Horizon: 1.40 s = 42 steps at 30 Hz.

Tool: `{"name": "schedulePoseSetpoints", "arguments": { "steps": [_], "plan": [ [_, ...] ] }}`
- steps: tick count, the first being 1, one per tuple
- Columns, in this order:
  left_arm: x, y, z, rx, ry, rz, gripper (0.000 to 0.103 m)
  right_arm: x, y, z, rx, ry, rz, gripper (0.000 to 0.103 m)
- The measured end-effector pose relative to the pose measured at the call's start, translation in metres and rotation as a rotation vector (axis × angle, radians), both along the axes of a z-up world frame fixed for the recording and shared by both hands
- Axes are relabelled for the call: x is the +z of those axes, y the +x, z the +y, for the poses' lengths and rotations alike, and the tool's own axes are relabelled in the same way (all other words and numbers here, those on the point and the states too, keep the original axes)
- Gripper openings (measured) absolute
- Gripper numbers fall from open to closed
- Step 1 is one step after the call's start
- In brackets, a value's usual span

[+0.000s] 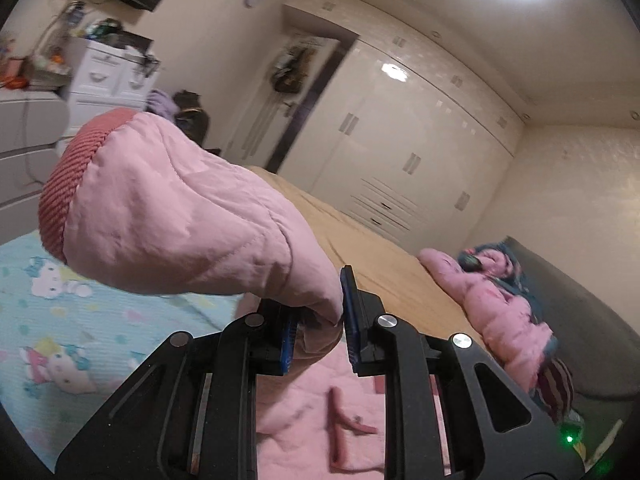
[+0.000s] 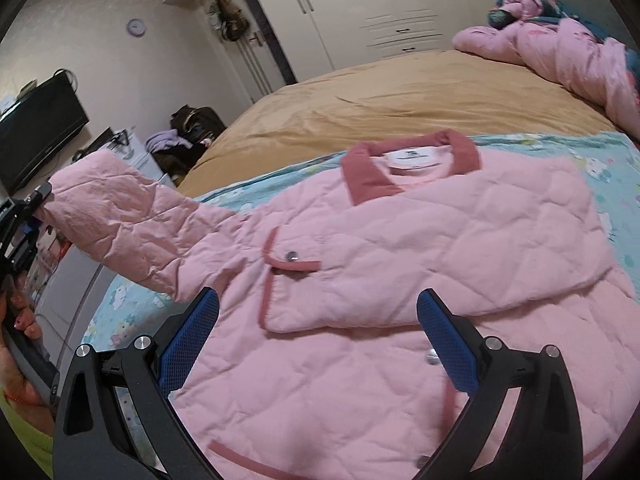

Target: Fold large clothes

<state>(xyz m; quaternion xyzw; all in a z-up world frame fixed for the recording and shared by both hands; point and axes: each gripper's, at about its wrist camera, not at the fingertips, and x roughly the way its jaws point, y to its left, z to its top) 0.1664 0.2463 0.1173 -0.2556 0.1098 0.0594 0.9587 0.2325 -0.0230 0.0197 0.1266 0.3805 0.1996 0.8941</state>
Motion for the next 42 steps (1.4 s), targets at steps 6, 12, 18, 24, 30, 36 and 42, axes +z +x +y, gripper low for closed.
{"name": "schedulePoseSetpoints", "arguments": {
  "steps": [6,12,18,24,30,36,42],
  "plan": [
    [-0.007,0.03,-0.054,-0.159,0.068,0.028,0.012,0.0,-0.002,-0.047,-0.081,0.021,0.003,0.099],
    [-0.027,0.059,-0.114,-0.364,0.095,0.077,0.012,-0.008,-0.006,-0.092,-0.175,0.041,0.02,0.099],
    [-0.053,0.078,-0.17,-0.514,0.157,0.14,0.012,-0.019,-0.01,-0.13,-0.248,0.055,0.046,0.099],
    [-0.088,0.091,-0.216,-0.638,0.215,0.247,0.012,-0.027,-0.012,-0.162,-0.315,0.075,0.061,0.099],
    [-0.122,0.102,-0.243,-0.695,0.305,0.341,0.012,-0.036,-0.012,-0.183,-0.352,0.091,0.081,0.099],
    [-0.15,0.11,-0.272,-0.74,0.394,0.416,0.012,-0.044,-0.013,-0.197,-0.385,0.121,0.101,0.099],
    [-0.179,0.105,-0.292,-0.773,0.521,0.471,0.012,-0.054,-0.013,-0.212,-0.405,0.215,0.129,0.099]
  ]
}}
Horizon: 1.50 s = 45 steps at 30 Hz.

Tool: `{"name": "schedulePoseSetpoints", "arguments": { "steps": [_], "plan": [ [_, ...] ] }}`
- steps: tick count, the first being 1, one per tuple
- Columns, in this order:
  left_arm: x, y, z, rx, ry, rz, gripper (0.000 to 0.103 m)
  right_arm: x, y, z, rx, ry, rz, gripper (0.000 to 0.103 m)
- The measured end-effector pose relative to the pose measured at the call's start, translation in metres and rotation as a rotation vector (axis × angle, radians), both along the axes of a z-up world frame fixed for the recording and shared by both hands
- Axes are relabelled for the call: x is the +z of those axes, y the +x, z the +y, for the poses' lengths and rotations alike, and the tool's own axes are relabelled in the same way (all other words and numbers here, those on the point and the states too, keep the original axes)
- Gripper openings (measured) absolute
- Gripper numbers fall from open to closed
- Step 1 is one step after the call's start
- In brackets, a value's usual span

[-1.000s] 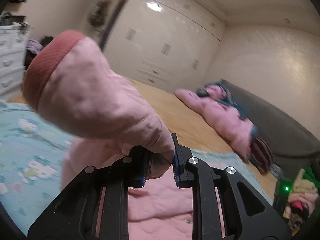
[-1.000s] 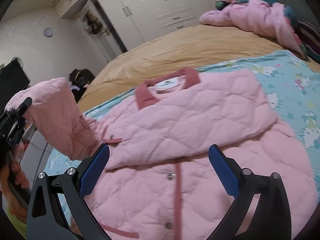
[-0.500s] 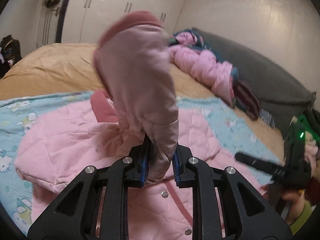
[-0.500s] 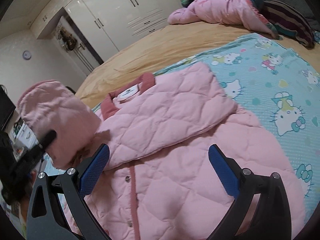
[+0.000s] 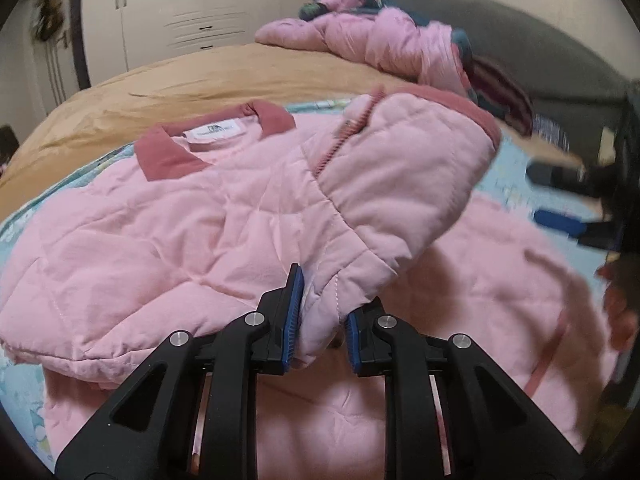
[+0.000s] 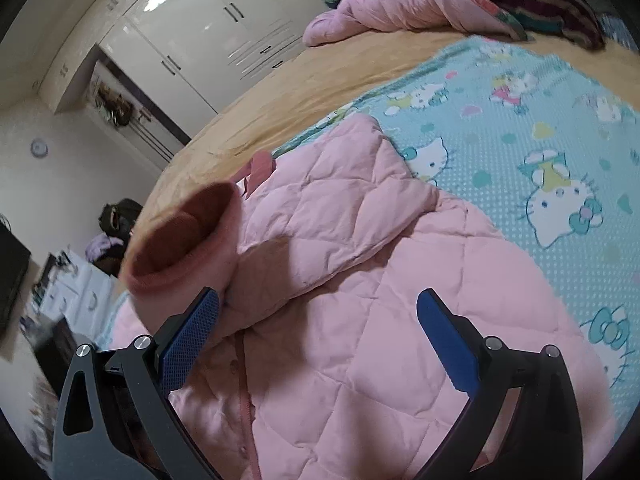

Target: Fold large clothes

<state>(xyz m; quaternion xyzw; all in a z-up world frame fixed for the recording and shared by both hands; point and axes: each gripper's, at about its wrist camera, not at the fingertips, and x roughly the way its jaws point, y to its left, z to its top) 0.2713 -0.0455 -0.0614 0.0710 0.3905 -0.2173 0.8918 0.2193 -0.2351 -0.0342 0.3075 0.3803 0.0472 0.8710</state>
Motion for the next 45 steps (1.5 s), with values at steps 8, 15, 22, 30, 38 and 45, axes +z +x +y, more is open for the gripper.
{"name": "schedulePoseSetpoints", "arguments": {
  "steps": [8,15,22,30,38,45],
  "plan": [
    [-0.007,-0.003,-0.012,-0.031,0.118,-0.015,0.016,-0.011,0.005,0.005,0.057,0.166,0.019,0.099],
    [-0.003,-0.014,-0.021,-0.069,0.167,-0.024,0.057,-0.025,0.016,0.017,0.106,0.351,0.081,0.099],
    [0.016,-0.022,-0.019,-0.096,0.13,-0.017,0.084,-0.023,0.022,0.017,0.094,0.377,0.097,0.099],
    [0.069,-0.009,0.045,0.053,-0.027,-0.073,0.094,-0.033,0.039,0.035,0.123,0.371,0.136,0.099],
    [0.078,0.021,0.18,0.448,-0.167,-0.04,0.094,-0.04,0.045,0.052,0.125,0.354,0.136,0.098],
    [0.069,0.014,0.271,0.68,-0.402,0.006,0.094,-0.04,0.044,0.05,0.1,0.312,0.119,0.053]
  ]
}}
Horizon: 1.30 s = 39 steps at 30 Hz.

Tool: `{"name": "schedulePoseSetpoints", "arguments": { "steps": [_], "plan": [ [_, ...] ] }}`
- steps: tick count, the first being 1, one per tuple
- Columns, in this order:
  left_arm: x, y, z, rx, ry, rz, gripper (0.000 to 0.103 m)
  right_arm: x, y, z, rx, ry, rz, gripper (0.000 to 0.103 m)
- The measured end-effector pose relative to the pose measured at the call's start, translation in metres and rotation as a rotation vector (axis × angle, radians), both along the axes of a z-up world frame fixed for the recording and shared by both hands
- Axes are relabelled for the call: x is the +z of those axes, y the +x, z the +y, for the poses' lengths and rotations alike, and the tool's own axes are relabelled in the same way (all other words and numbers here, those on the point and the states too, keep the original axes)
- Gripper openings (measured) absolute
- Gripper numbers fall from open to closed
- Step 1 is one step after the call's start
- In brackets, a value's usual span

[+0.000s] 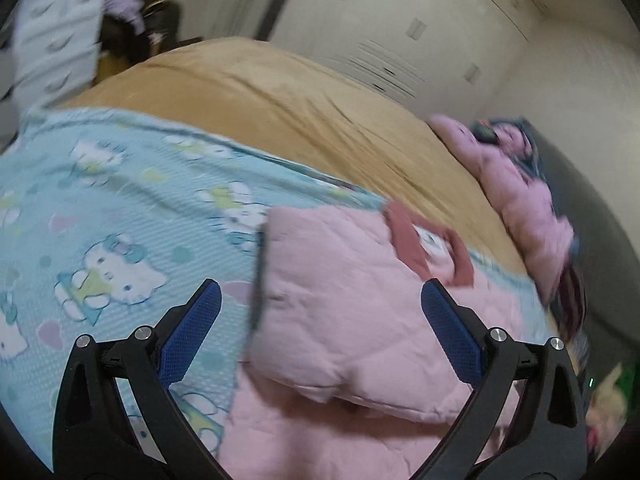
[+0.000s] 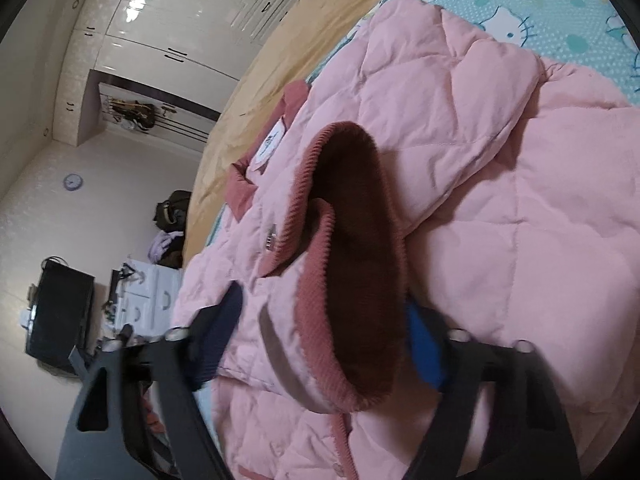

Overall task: Fold large clothes
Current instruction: 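Grasp the folded sleeve's corduroy cuff with the right tool, then adjust the cuff on the coat front with the right tool and release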

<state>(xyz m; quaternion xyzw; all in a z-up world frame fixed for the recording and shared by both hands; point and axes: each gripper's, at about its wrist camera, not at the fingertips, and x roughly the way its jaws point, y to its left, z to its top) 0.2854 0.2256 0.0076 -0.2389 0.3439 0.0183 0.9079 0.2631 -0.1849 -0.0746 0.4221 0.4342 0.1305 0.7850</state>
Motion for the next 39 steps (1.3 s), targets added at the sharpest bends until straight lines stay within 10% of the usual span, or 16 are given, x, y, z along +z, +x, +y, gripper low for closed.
{"name": "schedulePoseSetpoints", "arguments": {
  "steps": [5,18,27,39],
  "plan": [
    [-0.01,0.001,0.013,0.061,-0.055,0.013,0.094,0.039,-0.004,0.007,0.033,-0.124,-0.15,0.015],
    [-0.009,0.007,-0.011,0.013,-0.048,-0.061,0.094,0.219,0.038,0.052,0.276,-0.446,-0.657,0.009],
    [-0.024,0.027,-0.073,-0.147,0.057,-0.02,0.092,0.155,0.076,0.012,0.22,-0.535,-0.48,0.009],
    [-0.056,0.041,-0.098,-0.247,0.084,0.099,0.051,0.108,0.068,-0.01,0.18,-0.516,-0.416,0.009]
  ]
}}
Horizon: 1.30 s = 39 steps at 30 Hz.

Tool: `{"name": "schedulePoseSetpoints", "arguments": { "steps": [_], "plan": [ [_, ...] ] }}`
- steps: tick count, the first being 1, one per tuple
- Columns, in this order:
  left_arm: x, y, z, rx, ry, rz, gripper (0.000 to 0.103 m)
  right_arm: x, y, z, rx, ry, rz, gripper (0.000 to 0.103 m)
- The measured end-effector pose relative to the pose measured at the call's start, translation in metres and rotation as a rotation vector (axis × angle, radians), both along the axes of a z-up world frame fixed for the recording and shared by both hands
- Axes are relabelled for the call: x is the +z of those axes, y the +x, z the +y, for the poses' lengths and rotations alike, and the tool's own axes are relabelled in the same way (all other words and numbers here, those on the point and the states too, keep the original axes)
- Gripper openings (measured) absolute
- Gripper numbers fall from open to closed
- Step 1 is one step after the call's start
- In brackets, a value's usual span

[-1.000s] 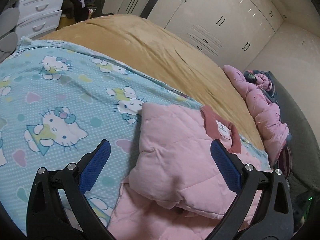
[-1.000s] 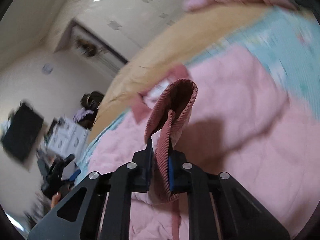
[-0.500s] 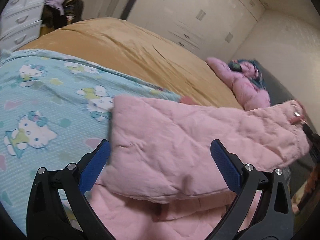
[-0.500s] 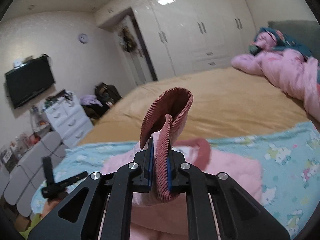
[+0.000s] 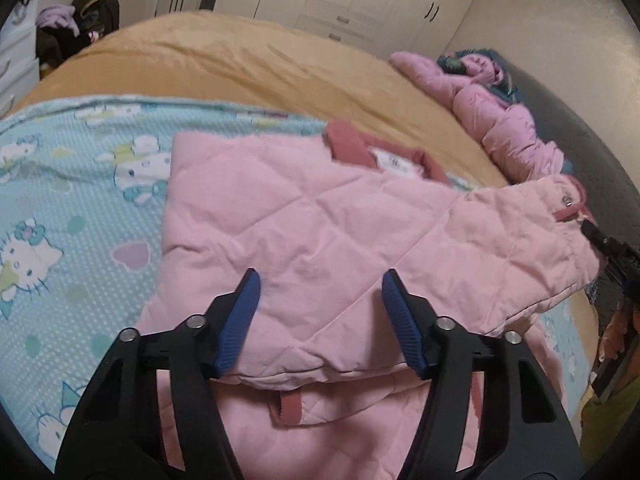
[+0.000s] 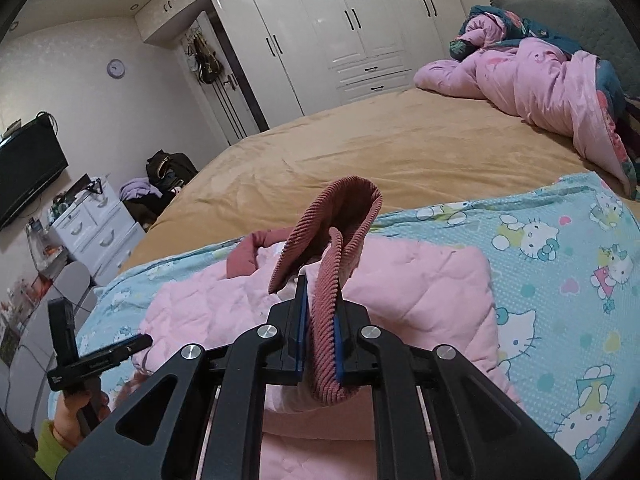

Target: Fold large clothes

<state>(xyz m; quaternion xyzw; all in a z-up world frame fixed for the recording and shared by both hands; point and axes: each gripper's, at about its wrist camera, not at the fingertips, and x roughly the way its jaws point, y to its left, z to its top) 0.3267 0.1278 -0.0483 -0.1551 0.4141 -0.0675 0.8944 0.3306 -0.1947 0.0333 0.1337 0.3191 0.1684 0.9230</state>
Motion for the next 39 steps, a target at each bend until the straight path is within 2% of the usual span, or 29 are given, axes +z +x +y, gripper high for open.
{"name": "schedulePoseSetpoints", "arguments": {
  "steps": [7,16,20,25,32,35,39],
  "plan": [
    [-0.025,0.004,-0.011,-0.021,0.052,0.061,0.051,0.0,-0.003,-0.001,0.004,-0.006,0.006,0.009],
    [-0.027,0.006,-0.013,-0.03,0.07,0.07,0.051,-0.008,0.002,-0.003,-0.014,-0.024,0.048,0.012],
    [-0.026,0.008,-0.015,-0.03,0.075,0.072,0.051,-0.017,0.003,-0.005,-0.044,-0.039,0.095,0.022],
    [-0.026,0.008,-0.016,-0.031,0.079,0.073,0.051,-0.021,-0.004,-0.005,-0.084,-0.078,0.103,0.058],
    [-0.026,0.007,-0.016,-0.032,0.077,0.073,0.051,-0.014,-0.015,-0.004,-0.142,-0.126,0.07,0.061],
    [-0.026,0.006,-0.016,-0.032,0.079,0.073,0.051,-0.013,-0.02,0.012,-0.111,-0.156,0.052,0.062],
    [-0.027,0.006,-0.016,-0.031,0.079,0.073,0.051,-0.021,-0.02,0.049,-0.026,-0.213,0.056,0.068]
  ]
}}
